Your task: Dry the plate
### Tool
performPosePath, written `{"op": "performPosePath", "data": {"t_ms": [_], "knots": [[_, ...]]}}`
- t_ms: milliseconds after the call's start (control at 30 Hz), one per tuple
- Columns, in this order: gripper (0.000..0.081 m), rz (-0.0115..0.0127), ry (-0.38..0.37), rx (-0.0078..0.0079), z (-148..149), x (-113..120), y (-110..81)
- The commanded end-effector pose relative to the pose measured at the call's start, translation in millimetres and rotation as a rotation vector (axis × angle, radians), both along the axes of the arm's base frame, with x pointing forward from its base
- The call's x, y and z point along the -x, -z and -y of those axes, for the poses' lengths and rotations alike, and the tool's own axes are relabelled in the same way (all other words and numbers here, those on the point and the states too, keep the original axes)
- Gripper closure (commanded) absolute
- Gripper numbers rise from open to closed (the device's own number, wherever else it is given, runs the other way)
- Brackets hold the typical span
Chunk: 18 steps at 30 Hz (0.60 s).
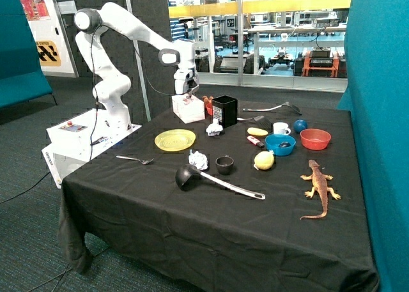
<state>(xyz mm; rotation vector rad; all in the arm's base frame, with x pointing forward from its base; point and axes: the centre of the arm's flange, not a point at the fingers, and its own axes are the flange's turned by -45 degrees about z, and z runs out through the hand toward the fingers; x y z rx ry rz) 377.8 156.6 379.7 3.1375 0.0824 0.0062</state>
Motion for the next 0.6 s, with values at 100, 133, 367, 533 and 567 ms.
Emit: {"op": "performPosePath", "data": {"t_ms": [100,133,367,533,567], "knots": [[0.0808,-0.004,-0.032,-0.0029,-2,-6,-19.5],[0.0808,-0.004,-0.035,-0.0029,-2,-6,-21.4],[0.0808,-0.0041,-0.043,-0.0028,-1,-6,-27.6],[0.0808,-0.0041,-0.044,-0.0028,-1,-6,-29.7],[0.0808,-0.0041,-0.037,-0.0029,-1,-6,-30.3]]}}
